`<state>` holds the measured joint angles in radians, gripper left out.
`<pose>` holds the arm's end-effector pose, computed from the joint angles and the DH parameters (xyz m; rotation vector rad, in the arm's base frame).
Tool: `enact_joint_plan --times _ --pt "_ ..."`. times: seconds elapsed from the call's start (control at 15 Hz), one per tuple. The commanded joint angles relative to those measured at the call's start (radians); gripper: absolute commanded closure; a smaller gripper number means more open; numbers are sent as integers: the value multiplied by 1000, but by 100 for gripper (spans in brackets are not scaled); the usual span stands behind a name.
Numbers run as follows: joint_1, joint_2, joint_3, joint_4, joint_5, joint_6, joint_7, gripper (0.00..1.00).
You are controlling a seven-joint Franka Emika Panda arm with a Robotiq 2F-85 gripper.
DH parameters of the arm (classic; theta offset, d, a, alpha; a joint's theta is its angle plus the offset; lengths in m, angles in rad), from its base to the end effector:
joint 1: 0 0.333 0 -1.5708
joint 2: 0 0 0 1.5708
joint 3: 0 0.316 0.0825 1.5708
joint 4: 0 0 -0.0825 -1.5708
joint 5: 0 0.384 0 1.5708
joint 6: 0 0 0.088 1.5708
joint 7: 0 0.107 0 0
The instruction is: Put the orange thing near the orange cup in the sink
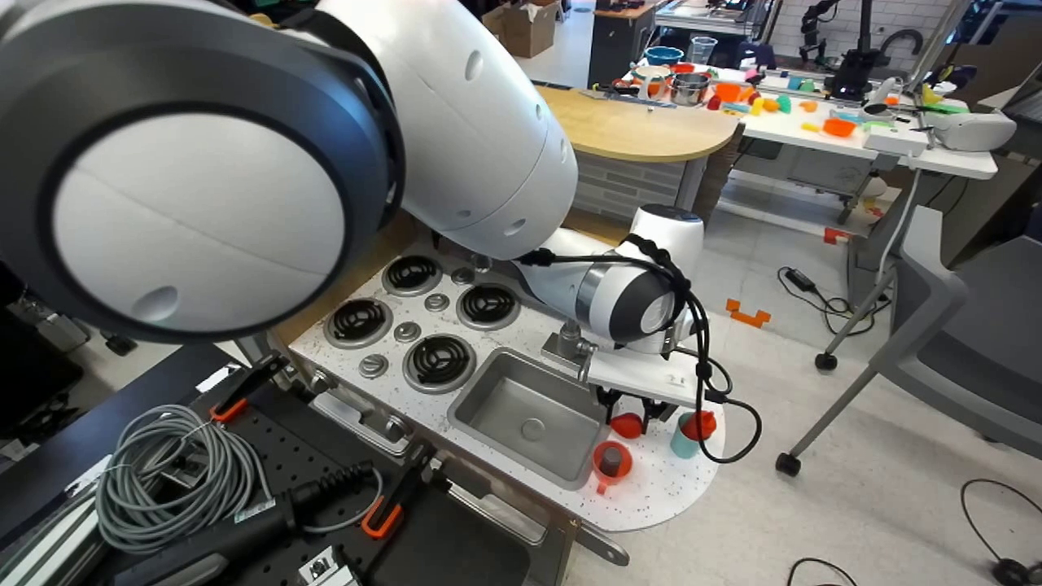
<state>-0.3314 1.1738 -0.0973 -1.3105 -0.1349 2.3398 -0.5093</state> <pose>0.6375 -0.2801 0.0097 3.0043 0.3543 -0.3182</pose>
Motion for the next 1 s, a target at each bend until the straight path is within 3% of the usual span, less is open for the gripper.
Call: enact_joint_plan --times 0.0,0.53,0.93 --pt "7 -36 0 -21 -24 -19 7 72" --pt "33 -158 50 -168 -19 9 -25 72" --pt "14 -304 44 -396 -9 24 -12 72"
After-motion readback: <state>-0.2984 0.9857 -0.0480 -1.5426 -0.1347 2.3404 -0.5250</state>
